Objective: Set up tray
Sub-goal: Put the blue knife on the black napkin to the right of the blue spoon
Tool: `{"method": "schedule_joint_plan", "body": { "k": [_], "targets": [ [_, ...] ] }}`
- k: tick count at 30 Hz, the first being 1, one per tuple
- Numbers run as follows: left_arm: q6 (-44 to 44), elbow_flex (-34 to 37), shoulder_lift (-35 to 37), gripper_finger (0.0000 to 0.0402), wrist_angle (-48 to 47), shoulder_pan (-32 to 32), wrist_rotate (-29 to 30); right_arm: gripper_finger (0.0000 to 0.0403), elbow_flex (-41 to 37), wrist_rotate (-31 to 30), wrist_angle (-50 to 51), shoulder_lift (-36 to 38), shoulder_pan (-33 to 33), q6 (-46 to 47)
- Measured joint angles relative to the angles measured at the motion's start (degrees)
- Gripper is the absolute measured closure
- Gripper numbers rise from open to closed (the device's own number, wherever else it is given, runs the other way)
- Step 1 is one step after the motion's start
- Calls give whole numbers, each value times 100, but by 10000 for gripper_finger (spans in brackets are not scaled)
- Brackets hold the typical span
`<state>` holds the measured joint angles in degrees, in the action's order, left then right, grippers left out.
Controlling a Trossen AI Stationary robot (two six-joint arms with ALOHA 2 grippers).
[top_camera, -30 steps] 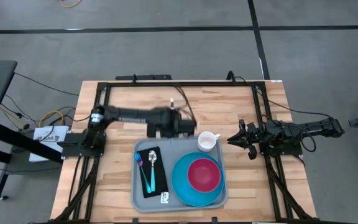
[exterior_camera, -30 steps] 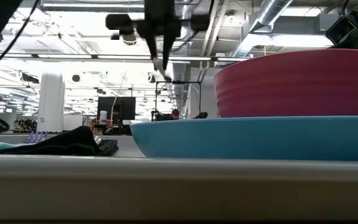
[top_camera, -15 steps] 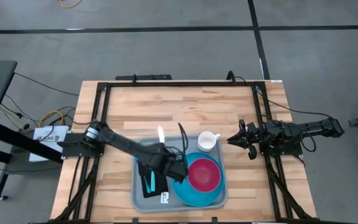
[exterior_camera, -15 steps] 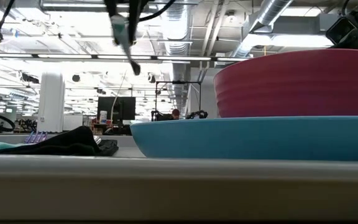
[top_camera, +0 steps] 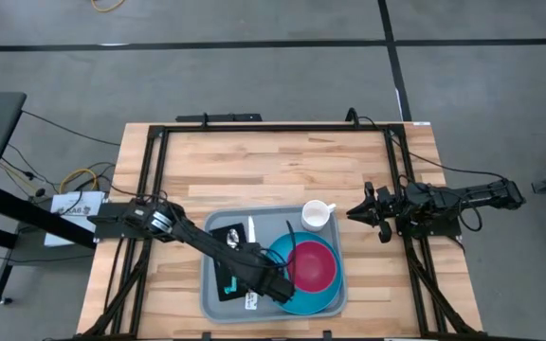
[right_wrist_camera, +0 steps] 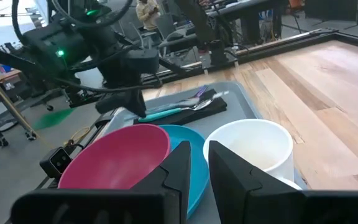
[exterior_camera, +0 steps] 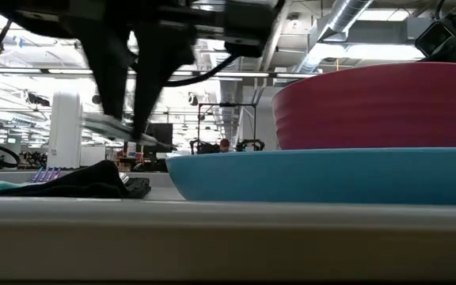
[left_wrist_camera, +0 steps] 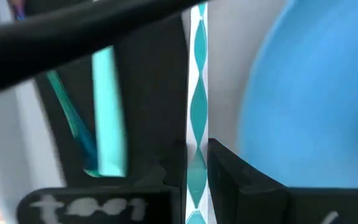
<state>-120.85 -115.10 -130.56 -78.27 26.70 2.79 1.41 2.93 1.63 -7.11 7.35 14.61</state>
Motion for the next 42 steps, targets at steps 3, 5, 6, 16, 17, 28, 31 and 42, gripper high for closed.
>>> {"method": "schedule_joint_plan", "body": {
  "k": [3, 5, 6, 16, 17, 28, 31, 42],
  "targets": [
    [258, -1, 8, 380, -361, 0, -60, 352, 0, 1, 0, 0, 2, 0],
    [345, -3, 11, 380, -540, 0, -61, 352, 0, 1, 0, -1, 2, 0],
    [421, -3, 11, 380, -571, 0, -69, 352, 0, 1, 0, 1, 2, 0],
    [549, 375, 20, 380, 114, -17, -71, 352, 0, 1, 0, 1, 2, -1],
    [565, 393, 20, 380, 155, -17, -98, 352, 0, 1, 0, 1, 2, 0],
    [661, 615, 22, 380, 307, -16, -119, 352, 0, 1, 0, 1, 0, 0],
    [586, 858, 22, 380, 678, -16, -289, 352, 0, 0, 0, -1, 1, 0],
    [-63, 1215, 59, 380, 1103, -6, -236, 352, 0, 1, -2, 1, 2, 0]
  ]
}}
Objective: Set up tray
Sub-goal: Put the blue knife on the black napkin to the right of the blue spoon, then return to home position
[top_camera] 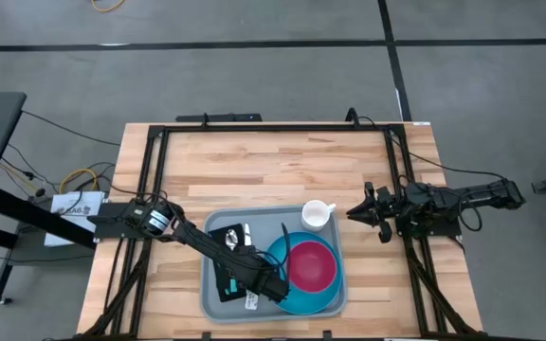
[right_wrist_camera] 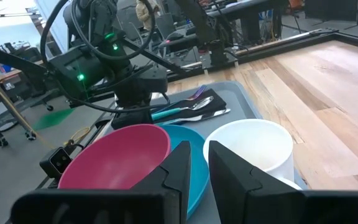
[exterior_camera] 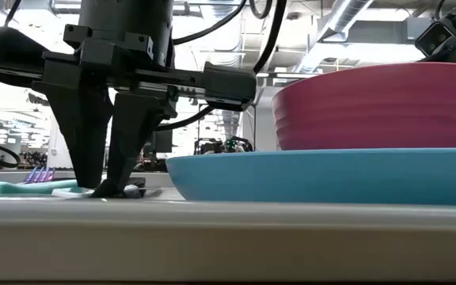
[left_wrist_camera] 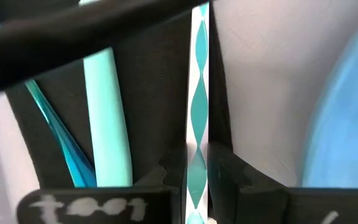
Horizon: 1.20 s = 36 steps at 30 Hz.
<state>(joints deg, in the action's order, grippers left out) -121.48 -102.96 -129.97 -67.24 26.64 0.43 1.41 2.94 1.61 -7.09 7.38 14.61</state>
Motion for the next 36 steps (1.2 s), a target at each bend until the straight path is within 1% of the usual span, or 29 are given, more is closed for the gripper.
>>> {"method": "schedule_joint_plan", "body": {
  "k": [4, 9, 14, 16, 21, 25, 28, 31, 34, 36],
  "targets": [
    [-313, -12, -9, 380, -56, -1, 16, 352, -2, 0, 0, -2, -1, 0],
    [-644, -111, -42, 380, -286, 8, 279, 352, -2, 0, 0, 0, -1, -1],
    [-590, -111, -44, 379, -340, -3, 327, 352, -2, 0, 0, -2, 0, -2],
    [-520, -112, -46, 361, -298, -10, 337, 352, -2, 0, 0, -1, -2, 0],
    [-511, -111, -50, 303, -265, -12, 330, 352, -2, 0, 0, -2, 0, 0],
    [-510, -132, -50, 275, -260, -12, 331, 352, -2, 0, 0, -2, -1, -1],
    [-441, -363, -59, 264, -458, -12, 500, 352, -2, 0, 0, -1, 0, -2],
    [-347, -730, -59, 260, -991, -12, 818, 352, -2, 0, 0, -2, 0, 0],
    [-236, -1266, -57, 259, -1618, -14, 1164, 352, -2, 0, 0, -1, -1, -1],
    [-60, -1677, -57, 259, -1990, -14, 1507, 352, -2, 0, 0, -2, -1, -2]
  ]
}}
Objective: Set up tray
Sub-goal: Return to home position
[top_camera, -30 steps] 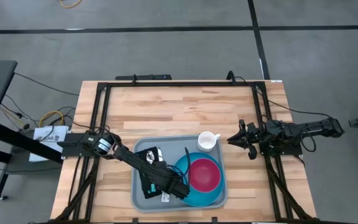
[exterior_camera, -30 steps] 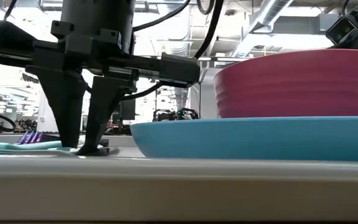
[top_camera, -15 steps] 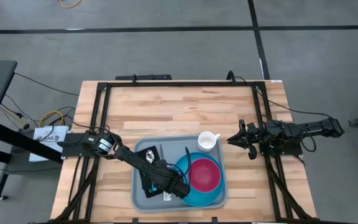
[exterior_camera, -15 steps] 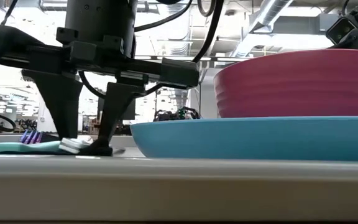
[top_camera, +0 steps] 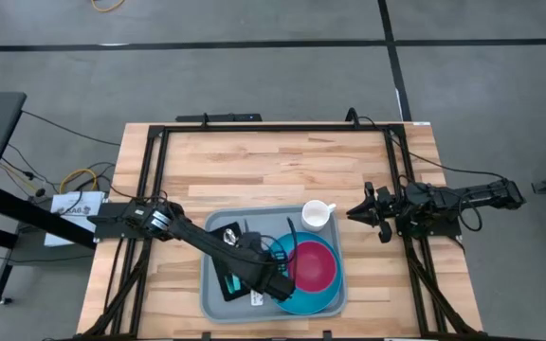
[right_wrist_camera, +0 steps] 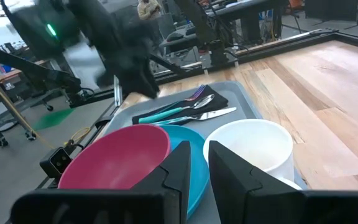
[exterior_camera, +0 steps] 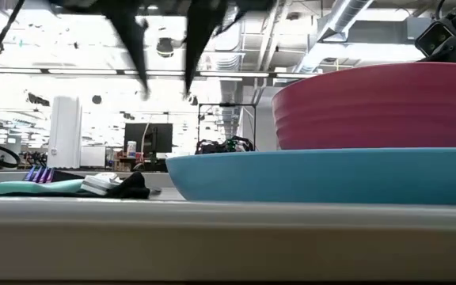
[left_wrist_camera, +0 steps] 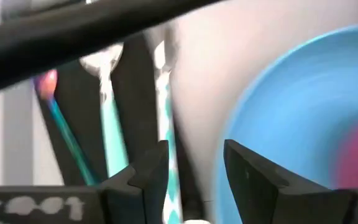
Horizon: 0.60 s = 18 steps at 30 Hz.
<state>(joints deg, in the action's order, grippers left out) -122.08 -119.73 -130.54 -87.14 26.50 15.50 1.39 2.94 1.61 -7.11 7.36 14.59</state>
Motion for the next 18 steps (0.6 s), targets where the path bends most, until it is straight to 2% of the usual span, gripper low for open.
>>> {"method": "schedule_joint_plan", "body": {
  "k": [3, 7, 9, 14, 18],
  "targets": [
    [723, -725, 0, 258, -246, 2, 929, 352, 0, 0, 0, 0, 0, 2],
    [2196, -1544, 42, 258, -189, 8, 2713, 352, 0, 0, 0, 0, -1, 1],
    [2592, -1288, 387, 258, 47, 2, 3313, 352, 0, 0, 0, 0, -1, 2],
    [2647, -849, 1167, 258, -284, 41, 4471, 352, 0, 0, 0, 1, 1, 1],
    [3167, -367, 1902, 258, -258, 50, 4745, 352, -2, 2, -13, 0, 1, 0]
  ]
}}
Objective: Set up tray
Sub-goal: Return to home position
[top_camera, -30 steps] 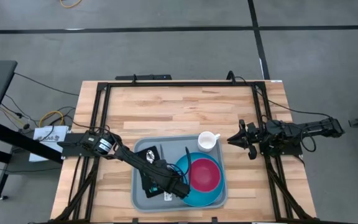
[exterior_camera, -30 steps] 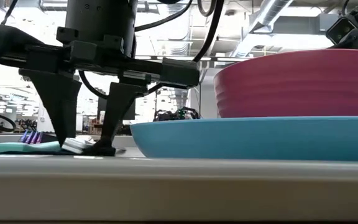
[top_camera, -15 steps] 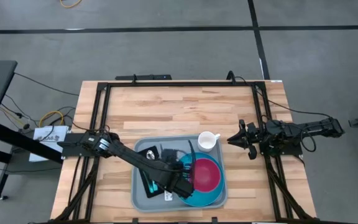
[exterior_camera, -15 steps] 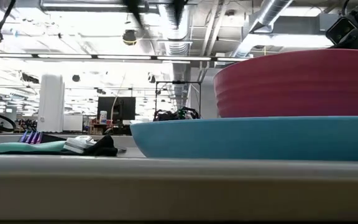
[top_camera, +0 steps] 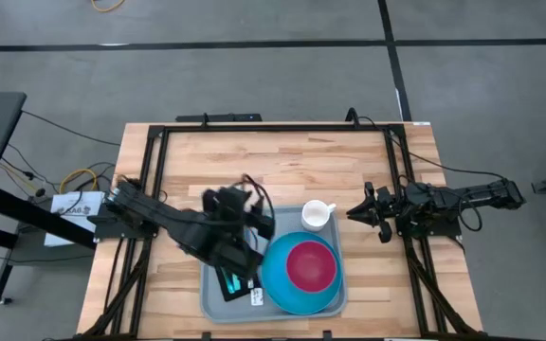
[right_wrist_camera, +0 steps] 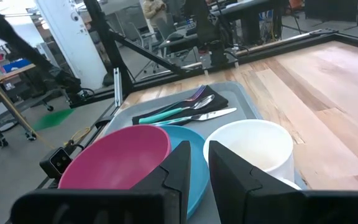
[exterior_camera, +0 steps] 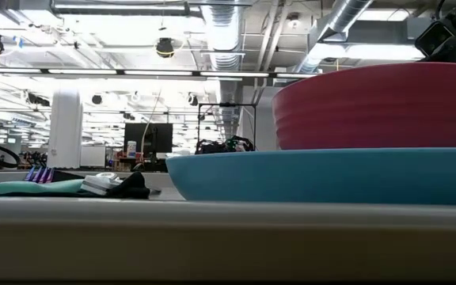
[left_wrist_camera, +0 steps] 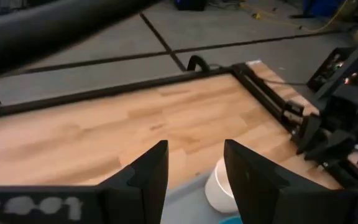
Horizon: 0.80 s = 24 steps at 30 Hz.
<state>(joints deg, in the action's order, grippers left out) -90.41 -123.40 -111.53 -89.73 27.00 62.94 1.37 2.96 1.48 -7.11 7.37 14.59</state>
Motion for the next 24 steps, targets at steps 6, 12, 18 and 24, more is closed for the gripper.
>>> {"method": "schedule_joint_plan", "body": {
  "k": [6, 12, 18, 24],
  "targets": [
    [1189, 1260, 1069, 274, 1401, 29, -40, 352, 0, 0, -2, 1, 0, 1],
    [2550, 3228, 2335, 320, 3140, -155, -793, 352, 0, 0, -4, 2, 0, 0],
    [3724, 5221, 3909, 356, 5276, -460, -1597, 352, 0, 0, -4, 0, 0, 0],
    [5003, 7008, 5466, 361, 7411, -859, -2383, 352, 0, 0, -7, 2, -2, 2]
  ]
}}
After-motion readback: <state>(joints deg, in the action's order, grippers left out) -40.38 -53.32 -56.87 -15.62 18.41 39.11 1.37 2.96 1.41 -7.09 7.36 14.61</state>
